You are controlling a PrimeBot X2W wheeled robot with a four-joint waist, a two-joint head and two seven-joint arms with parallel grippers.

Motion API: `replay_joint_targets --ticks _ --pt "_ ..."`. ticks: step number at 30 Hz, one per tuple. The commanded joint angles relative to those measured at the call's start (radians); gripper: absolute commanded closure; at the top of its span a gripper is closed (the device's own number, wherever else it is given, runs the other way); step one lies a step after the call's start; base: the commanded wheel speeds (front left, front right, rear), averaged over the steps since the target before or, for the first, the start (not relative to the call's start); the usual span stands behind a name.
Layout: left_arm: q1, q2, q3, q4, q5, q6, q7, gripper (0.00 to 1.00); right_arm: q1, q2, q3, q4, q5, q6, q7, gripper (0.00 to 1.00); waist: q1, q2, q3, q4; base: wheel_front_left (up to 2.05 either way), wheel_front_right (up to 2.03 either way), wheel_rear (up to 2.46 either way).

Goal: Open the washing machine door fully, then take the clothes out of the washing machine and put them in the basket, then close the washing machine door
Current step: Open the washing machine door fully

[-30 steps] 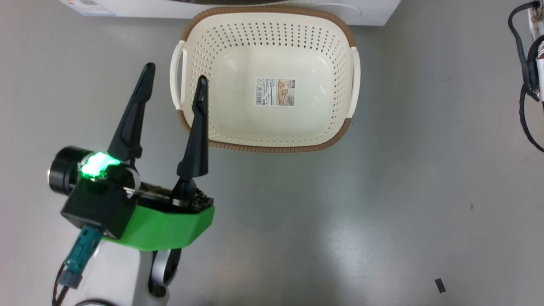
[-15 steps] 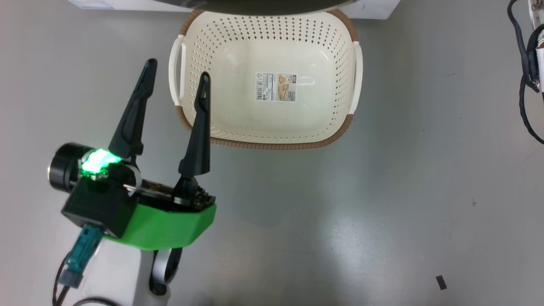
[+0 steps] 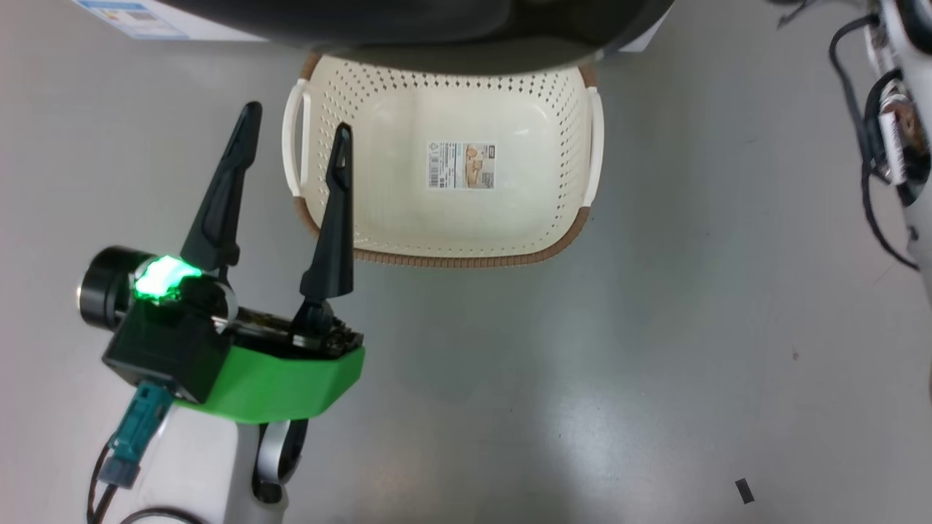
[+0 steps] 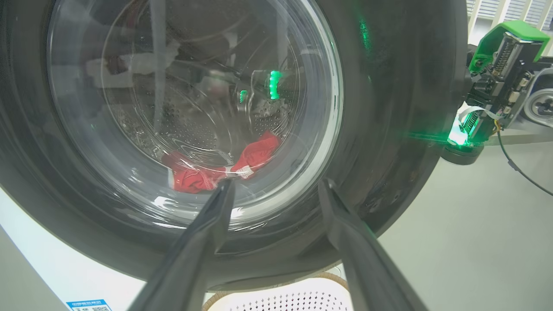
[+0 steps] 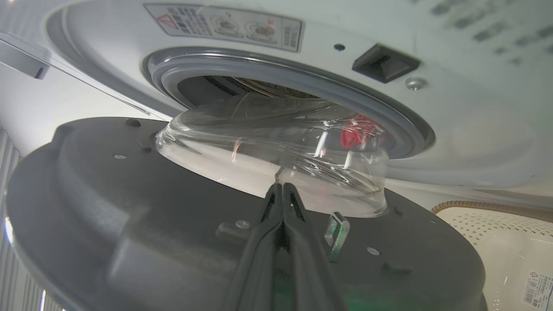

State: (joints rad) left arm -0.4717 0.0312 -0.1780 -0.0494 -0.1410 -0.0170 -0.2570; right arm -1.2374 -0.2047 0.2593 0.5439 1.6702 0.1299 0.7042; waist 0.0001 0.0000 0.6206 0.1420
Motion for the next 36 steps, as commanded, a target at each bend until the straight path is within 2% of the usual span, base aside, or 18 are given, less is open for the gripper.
replay_joint_targets --ticks 1,12,30,34,35,36 --pt "0.010 0.019 0.034 -0.021 0.009 0.005 -0.005 0.00 0.029 0.033 0.012 -0.032 -0.008 0.001 0.013 1.00 -0.0001 0.0000 -0.011 -0.005 0.00 0.00 0.00" --pt "0.042 0.019 0.049 0.002 0.013 0.008 -0.005 0.00 0.106 0.051 0.043 -0.049 -0.031 0.001 0.052 1.00 -0.0001 0.0000 -0.064 -0.025 0.00 0.00 0.00" --pt "0.073 0.019 0.049 0.042 -0.001 0.009 -0.005 0.00 0.168 0.075 0.059 -0.041 -0.048 0.001 0.087 1.00 -0.0001 0.0000 -0.105 -0.016 0.00 0.00 0.00" --pt "0.075 0.019 0.051 0.045 -0.007 0.009 -0.005 0.00 0.172 0.074 0.053 -0.045 -0.079 0.001 0.045 1.00 -0.0001 0.0000 -0.111 -0.015 0.00 0.00 0.00" --pt "0.075 0.019 0.052 0.044 -0.008 0.009 -0.005 0.00 0.171 0.072 0.052 -0.045 -0.096 0.001 0.021 0.76 -0.0001 0.0000 -0.112 -0.016 0.00 0.00 0.00" --pt "0.075 0.019 0.053 0.044 -0.008 0.008 -0.005 0.00 0.170 0.070 0.052 -0.045 -0.117 0.001 -0.007 0.26 -0.0001 0.0000 -0.113 -0.017 0.00 0.00 0.00"
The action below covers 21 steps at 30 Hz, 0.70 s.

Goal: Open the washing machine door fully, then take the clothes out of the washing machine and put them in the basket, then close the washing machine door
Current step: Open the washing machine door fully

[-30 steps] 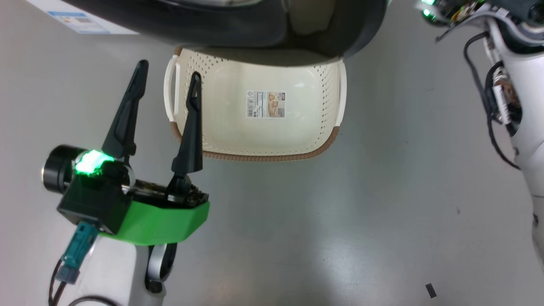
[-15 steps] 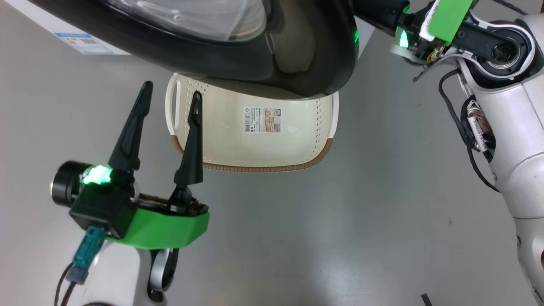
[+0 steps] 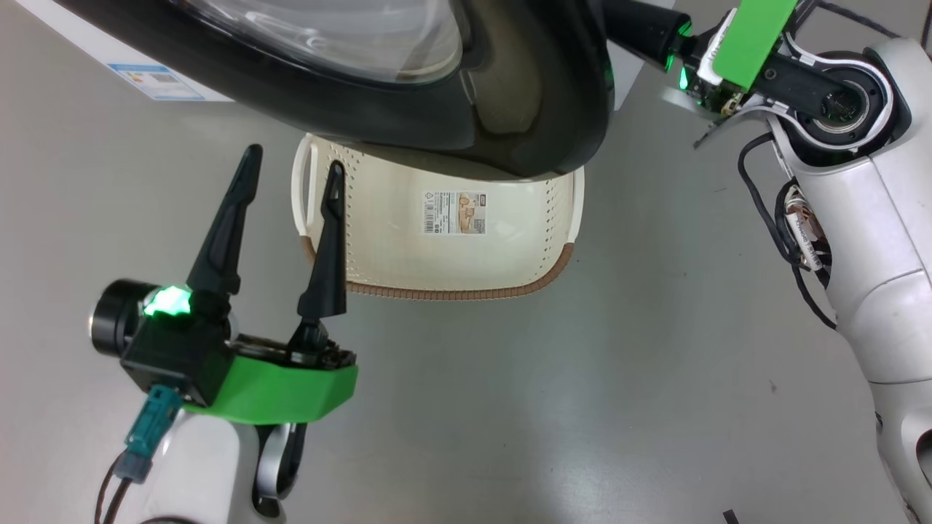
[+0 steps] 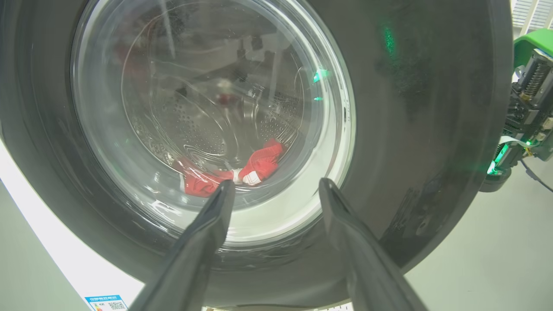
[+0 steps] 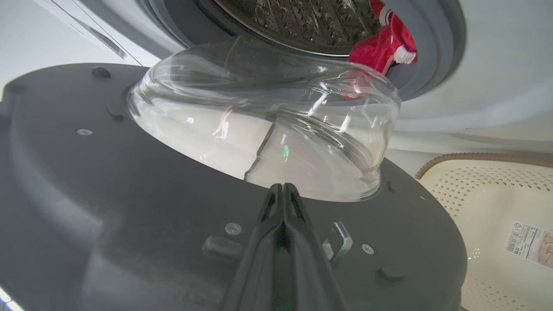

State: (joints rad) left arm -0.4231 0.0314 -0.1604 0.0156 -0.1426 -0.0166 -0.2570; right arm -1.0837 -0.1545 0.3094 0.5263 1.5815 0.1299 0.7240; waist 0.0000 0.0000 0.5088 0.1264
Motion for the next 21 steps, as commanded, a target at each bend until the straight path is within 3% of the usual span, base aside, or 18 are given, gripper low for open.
replay_joint_targets --ticks 1,2,15,21 --pt "0.027 0.019 0.037 -0.021 -0.007 0.008 -0.005 0.00 0.017 0.019 0.003 -0.026 -0.048 0.001 -0.056 0.00 0.0000 0.0000 -0.002 -0.003 0.00 0.00 0.00" --pt "0.027 0.019 0.037 -0.021 -0.007 0.008 -0.005 0.00 0.017 0.019 0.003 -0.026 -0.048 0.001 -0.056 0.00 0.0000 0.0000 -0.002 -0.003 0.00 0.00 0.00" --pt "0.039 0.019 0.074 -0.016 -0.008 0.006 -0.005 0.00 0.119 -0.038 0.036 -0.053 -0.245 0.001 -0.518 0.00 0.0000 0.0000 -0.031 -0.040 0.00 0.00 0.00" --pt "0.048 0.019 0.094 -0.016 0.001 0.004 -0.005 0.00 0.168 -0.103 0.152 -0.056 -0.377 0.001 -0.712 0.00 0.0000 0.0000 -0.048 -0.070 0.00 0.00 0.00"
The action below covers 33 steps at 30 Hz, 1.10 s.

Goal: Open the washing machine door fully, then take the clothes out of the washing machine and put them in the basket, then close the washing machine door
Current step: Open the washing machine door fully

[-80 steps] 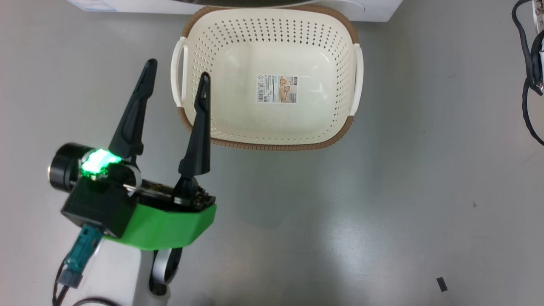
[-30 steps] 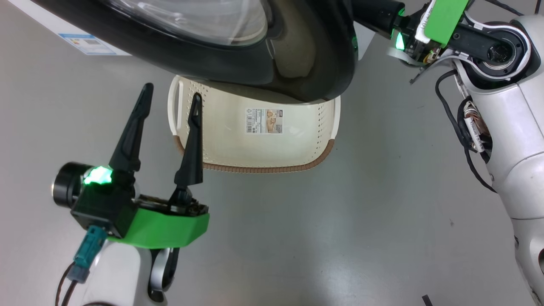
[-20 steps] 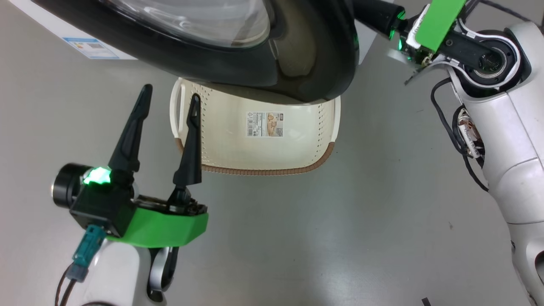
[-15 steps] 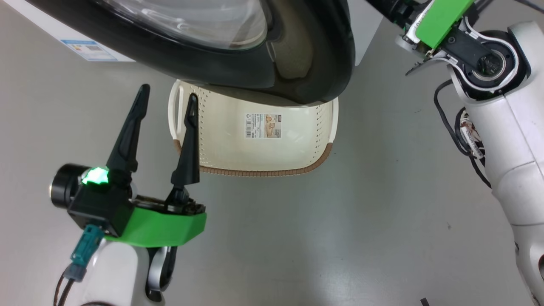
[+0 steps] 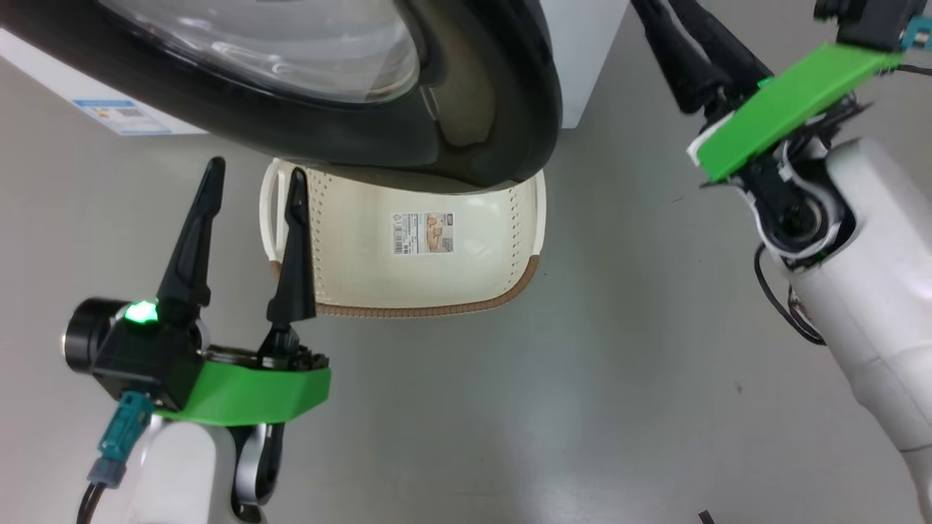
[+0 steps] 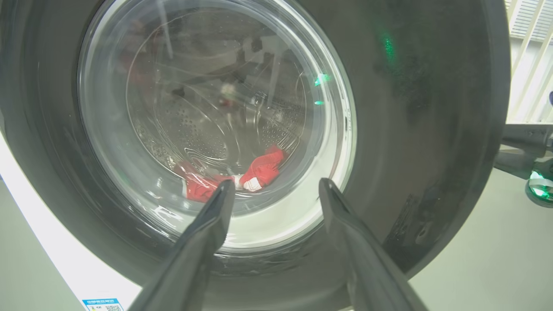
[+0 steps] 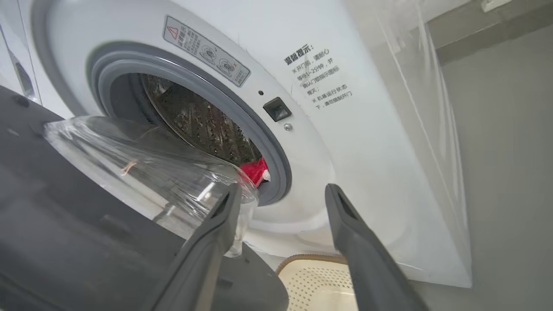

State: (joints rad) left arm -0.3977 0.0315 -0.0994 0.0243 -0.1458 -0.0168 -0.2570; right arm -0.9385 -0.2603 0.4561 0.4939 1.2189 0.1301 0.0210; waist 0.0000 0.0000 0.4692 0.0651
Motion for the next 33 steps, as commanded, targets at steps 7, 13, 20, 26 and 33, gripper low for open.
replay_joint_targets --ticks 7,13,20,26,33 --pt "0.036 0.019 0.046 -0.030 0.004 -0.002 -0.005 0.00 0.039 -0.035 0.172 0.087 -0.278 0.001 -0.257 0.00 0.0000 0.0000 -0.035 -0.034 0.00 0.00 0.00" --pt "0.049 0.019 0.062 -0.040 0.002 -0.002 -0.005 0.00 0.075 -0.009 0.070 0.094 -0.538 0.001 -0.282 0.00 0.0000 0.0000 -0.045 -0.047 0.00 0.00 0.00" --pt "0.060 0.019 0.064 -0.046 -0.003 0.002 -0.005 0.00 0.249 0.072 -0.137 -0.101 -0.822 0.001 -0.283 0.00 0.0000 0.0000 -0.053 -0.049 0.00 0.00 0.00" --pt "0.061 0.019 0.070 -0.063 0.000 -0.002 -0.005 0.00 0.387 0.125 -0.228 -0.238 -0.929 0.001 -0.283 0.00 0.0000 0.0000 -0.057 -0.049 0.00 0.00 0.00" --pt "0.069 0.019 0.068 -0.064 -0.004 -0.009 -0.005 0.00 0.496 0.163 -0.317 -0.399 -1.010 0.001 -0.283 0.00 0.0000 0.0000 -0.066 -0.041 0.00 0.00 0.00"
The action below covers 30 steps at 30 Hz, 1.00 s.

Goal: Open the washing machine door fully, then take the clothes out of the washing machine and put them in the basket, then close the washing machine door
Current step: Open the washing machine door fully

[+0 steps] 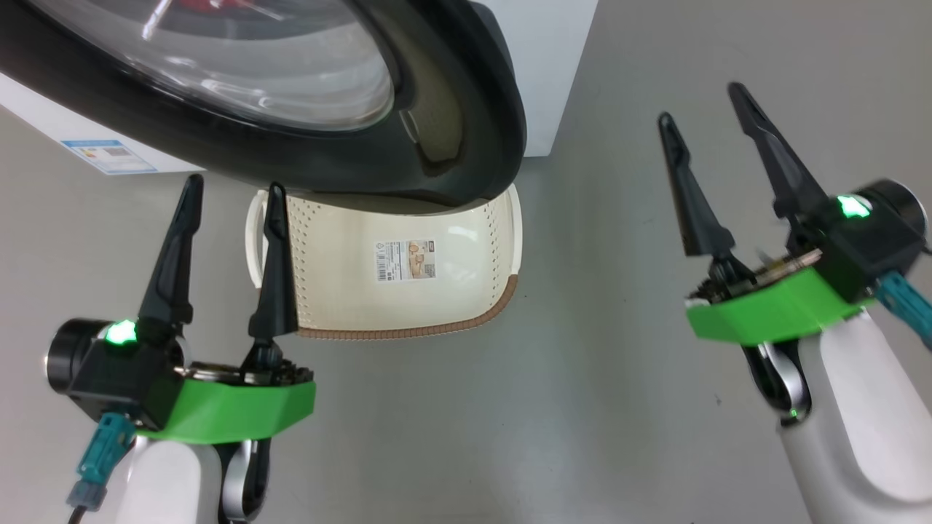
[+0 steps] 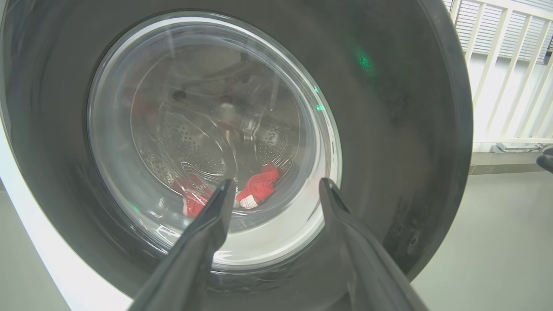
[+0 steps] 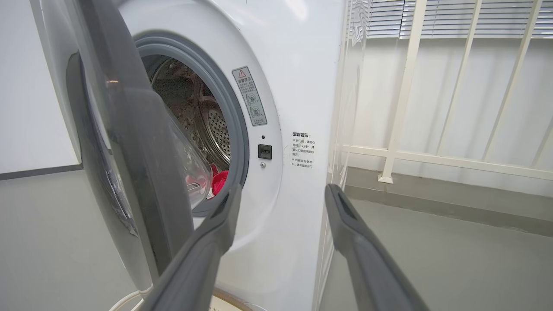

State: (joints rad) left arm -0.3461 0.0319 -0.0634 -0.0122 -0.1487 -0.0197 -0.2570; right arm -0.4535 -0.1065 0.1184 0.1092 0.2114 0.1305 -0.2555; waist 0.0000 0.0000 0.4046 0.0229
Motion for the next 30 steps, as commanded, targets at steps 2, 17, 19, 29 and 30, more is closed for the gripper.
replay_joint_targets --ticks 2,17,19,29,30 --pt "0.019 0.018 0.031 -0.026 -0.006 -0.009 -0.005 0.00 0.049 0.016 0.003 -0.049 -0.021 0.000 -0.006 0.00 0.0000 0.0000 -0.006 0.005 0.00 0.00 0.00" --pt "0.046 0.018 0.034 -0.028 -0.002 -0.020 -0.005 0.00 0.192 0.049 -0.041 -0.111 -0.053 0.000 -0.006 0.00 0.0000 0.0000 -0.031 0.006 0.00 0.00 0.00" --pt "0.047 0.018 0.033 -0.026 0.000 -0.021 -0.005 0.00 0.193 0.050 -0.039 -0.108 -0.051 0.000 -0.006 0.00 0.0000 0.0000 -0.033 0.007 0.00 0.00 0.00" --pt "0.055 0.018 0.038 -0.025 0.006 -0.021 -0.005 0.00 0.190 0.054 -0.017 -0.097 -0.041 0.000 -0.006 0.00 0.0000 0.0000 -0.047 0.002 0.00 0.00 0.00" --pt "0.056 0.018 0.039 -0.026 0.007 -0.021 -0.005 0.00 0.190 0.055 -0.017 -0.097 -0.041 0.000 -0.006 0.00 0.0000 0.0000 -0.046 0.001 0.00 0.00 0.00"
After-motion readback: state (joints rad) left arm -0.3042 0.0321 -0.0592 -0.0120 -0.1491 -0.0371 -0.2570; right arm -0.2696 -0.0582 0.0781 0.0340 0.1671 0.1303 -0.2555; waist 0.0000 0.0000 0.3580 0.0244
